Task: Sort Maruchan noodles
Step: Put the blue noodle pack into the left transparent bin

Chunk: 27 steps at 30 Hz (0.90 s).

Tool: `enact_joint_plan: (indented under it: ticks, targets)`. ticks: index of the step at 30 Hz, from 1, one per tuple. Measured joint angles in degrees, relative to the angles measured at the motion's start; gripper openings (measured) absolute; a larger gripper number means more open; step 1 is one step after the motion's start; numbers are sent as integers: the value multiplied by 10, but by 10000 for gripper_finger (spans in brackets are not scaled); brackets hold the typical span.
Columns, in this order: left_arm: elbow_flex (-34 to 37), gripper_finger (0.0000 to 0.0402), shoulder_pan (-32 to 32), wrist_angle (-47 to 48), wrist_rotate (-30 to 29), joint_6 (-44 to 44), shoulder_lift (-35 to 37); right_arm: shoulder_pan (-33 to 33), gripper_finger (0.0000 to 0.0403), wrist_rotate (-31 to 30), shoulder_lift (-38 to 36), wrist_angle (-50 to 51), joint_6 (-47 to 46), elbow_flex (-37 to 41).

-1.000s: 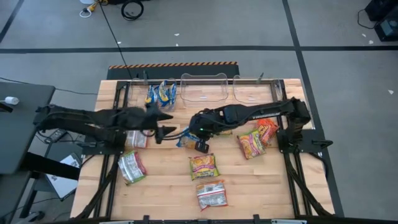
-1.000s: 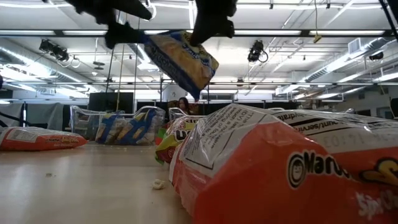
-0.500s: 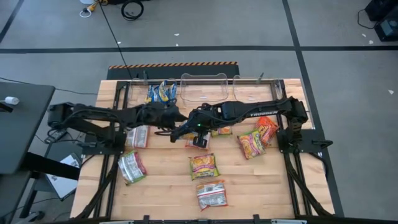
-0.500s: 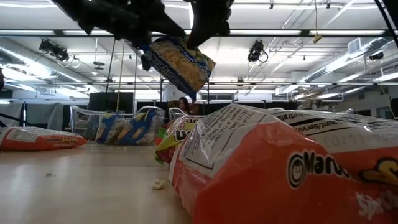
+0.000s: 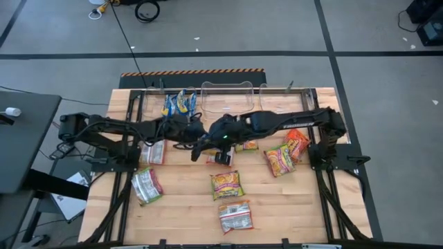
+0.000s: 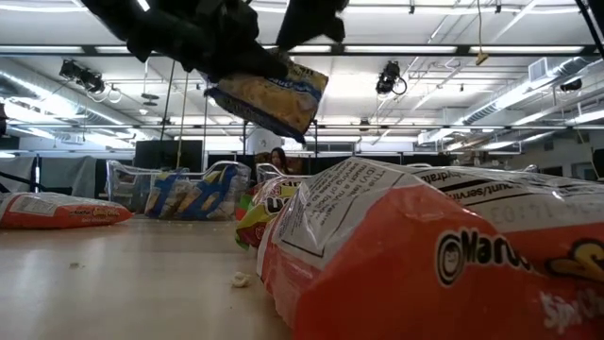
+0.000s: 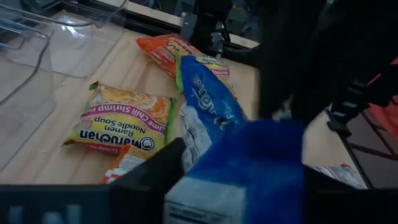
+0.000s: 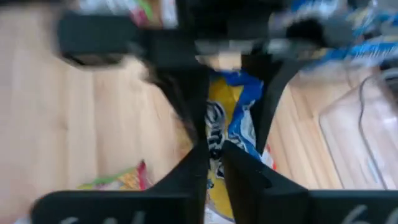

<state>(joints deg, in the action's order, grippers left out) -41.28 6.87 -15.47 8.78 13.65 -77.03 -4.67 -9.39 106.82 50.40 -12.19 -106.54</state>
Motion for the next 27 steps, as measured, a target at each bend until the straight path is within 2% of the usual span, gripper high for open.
enact_joint_plan:
  ticks: [2, 6, 11, 13, 17, 20, 23, 27]
  targets:
    - [0, 128, 8, 11, 21, 0, 10, -1, 88, 0, -25, -2, -4, 0]
    - [-25, 127, 28, 56, 81, -18, 50, -1, 149, -24, -83, 6, -5, 0]
    - [-98, 127, 32, 130, 146, -125, 99, 0, 231, -75, -131, 5, 19, -1]
    - [-128, 128, 27, 141, 169, -170, 114, 0, 262, -73, -134, 4, 22, -1]
    - [-168, 146, 14, 152, 193, -235, 141, -10, 315, -31, -137, 1, 26, -1]
    - [-193, 144, 7, 158, 197, -249, 158, -32, 338, -19, -134, -12, 43, -1]
    - [-199, 136, 6, 165, 196, -249, 169, -55, 345, -29, -131, -48, 81, 0]
    - [-198, 134, 6, 173, 173, -252, 168, -74, 340, -77, -121, -115, 107, 1]
